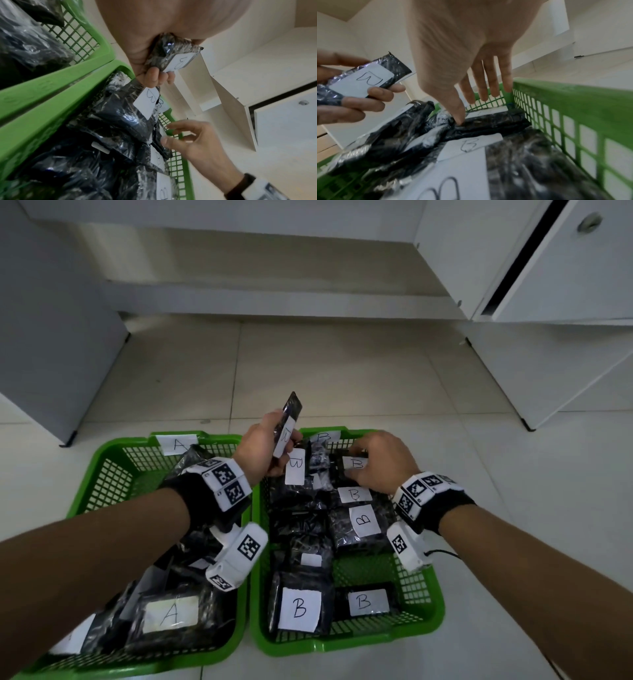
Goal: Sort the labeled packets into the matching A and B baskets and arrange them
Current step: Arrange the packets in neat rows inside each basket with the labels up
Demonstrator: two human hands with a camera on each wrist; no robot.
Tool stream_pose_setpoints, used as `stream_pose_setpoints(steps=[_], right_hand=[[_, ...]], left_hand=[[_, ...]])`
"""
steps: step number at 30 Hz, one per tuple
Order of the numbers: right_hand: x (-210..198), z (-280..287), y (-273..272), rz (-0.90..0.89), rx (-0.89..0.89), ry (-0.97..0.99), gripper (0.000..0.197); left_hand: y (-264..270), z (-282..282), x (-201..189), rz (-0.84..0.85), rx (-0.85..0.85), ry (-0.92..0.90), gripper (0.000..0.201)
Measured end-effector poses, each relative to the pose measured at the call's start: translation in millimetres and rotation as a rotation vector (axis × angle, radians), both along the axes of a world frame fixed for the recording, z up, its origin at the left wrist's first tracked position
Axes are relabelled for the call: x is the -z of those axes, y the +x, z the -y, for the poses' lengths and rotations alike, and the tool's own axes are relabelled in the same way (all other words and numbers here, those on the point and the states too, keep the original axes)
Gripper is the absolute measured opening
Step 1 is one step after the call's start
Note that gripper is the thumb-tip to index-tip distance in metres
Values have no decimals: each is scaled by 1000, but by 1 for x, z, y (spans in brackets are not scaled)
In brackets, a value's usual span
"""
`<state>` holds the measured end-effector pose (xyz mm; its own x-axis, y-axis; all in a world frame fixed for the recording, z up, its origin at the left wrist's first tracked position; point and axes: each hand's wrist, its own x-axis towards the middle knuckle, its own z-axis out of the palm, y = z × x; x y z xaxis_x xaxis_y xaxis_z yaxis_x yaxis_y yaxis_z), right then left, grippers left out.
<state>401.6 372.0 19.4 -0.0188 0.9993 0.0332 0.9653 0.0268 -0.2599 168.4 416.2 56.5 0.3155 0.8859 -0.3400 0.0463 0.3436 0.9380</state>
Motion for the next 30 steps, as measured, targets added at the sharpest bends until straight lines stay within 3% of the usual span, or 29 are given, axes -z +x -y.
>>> stream_pose_setpoints(steps=[2, 12, 19, 23, 25, 27, 30], right_hand=[[3, 3, 1, 21, -37, -98, 32], [8, 0, -3, -83, -111, -105, 37], [4, 6, 3, -210, -96, -103, 43], [-24, 8, 3, -466, 50, 87, 25], [-47, 8, 3, -685, 94, 33, 23], [-64, 10, 2, -796, 48, -56, 36], [-71, 15, -5, -599, -69, 11, 48]], left_hand=[[2, 0, -4, 40, -7, -36, 56], [13, 15, -17, 274, 37, -171, 55], [16, 13, -16, 195, -17, -121, 49], [21, 14, -18, 201, -47, -78, 36], [28, 14, -18, 220, -40, -65, 30], [38, 18, -20, 242, -22, -66, 29], [52, 24, -21, 233, -9, -65, 35]])
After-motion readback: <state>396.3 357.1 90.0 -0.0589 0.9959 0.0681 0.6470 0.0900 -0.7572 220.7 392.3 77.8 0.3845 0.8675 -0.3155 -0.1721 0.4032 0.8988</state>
